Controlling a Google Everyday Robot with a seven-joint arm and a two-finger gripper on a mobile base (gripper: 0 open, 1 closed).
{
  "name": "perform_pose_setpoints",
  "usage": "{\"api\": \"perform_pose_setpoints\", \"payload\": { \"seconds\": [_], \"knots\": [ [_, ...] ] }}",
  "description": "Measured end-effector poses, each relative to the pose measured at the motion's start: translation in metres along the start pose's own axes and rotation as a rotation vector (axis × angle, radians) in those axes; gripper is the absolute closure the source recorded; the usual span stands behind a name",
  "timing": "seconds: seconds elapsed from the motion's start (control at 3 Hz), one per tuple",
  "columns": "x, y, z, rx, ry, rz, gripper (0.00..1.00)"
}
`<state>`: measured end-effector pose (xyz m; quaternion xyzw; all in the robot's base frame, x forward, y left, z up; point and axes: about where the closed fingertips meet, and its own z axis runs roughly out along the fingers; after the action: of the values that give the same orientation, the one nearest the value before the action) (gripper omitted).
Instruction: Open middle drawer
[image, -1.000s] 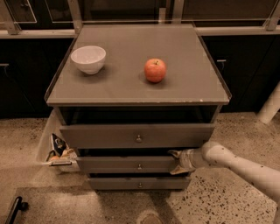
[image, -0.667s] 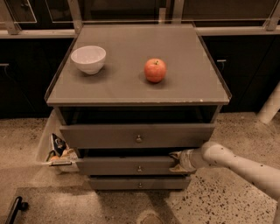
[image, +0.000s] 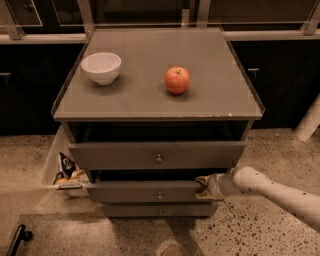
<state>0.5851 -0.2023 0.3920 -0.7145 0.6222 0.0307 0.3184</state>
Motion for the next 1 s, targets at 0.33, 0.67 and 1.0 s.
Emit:
{"api": "perform_pose_setpoints", "payload": {
  "seconds": [0.33,0.67,1.0],
  "knots": [
    [0.0000,0.0000,0.0000,0.000,0.000,0.000,0.81],
    [0.0000,0.0000,0.0000,0.000,0.000,0.000,0.58],
    [0.0017,-0.0039,0.0022,-0.007,0.001,0.006,0.35]
  ]
}}
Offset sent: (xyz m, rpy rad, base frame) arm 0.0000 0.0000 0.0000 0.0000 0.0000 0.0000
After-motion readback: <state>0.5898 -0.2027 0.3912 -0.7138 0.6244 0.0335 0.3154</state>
